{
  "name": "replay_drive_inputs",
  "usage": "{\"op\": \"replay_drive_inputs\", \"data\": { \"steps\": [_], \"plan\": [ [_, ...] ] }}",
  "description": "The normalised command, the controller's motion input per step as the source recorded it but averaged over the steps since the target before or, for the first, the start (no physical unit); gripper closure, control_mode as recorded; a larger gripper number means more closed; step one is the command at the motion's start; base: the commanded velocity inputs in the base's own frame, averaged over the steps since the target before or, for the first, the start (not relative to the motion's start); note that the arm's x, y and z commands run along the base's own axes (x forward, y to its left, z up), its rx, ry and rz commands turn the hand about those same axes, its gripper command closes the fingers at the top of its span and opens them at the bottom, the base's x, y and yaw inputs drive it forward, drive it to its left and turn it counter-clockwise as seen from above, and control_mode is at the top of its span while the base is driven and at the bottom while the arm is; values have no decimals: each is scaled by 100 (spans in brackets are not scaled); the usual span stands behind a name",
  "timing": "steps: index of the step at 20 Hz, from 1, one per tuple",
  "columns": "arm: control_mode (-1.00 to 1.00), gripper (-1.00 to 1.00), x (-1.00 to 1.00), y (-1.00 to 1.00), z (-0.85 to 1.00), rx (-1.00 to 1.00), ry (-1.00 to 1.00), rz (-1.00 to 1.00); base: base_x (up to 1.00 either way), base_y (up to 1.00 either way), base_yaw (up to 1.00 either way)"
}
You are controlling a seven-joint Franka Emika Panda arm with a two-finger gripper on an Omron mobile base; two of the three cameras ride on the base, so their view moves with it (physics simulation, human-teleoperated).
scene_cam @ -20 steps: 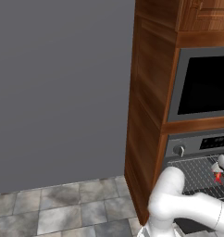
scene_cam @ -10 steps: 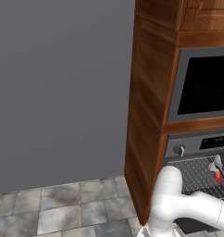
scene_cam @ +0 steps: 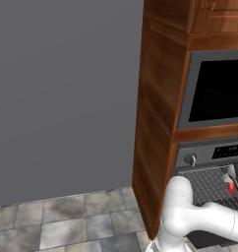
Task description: Take the fish from the oven and place it on the plate on the counter.
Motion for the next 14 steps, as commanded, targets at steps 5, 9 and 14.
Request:
{"op": "replay_drive_inputs", "data": {
  "steps": [5, 9, 14],
  "plan": [
    [-100, -100, 0, 0, -4, 1, 0, 0, 0, 0, 0],
    [-100, -100, 0, 4, -21, 0, 0, 0, 0, 0, 0],
    [-100, -100, 0, 5, -20, 0, 0, 2, 0, 0, 0]
  ]
}}
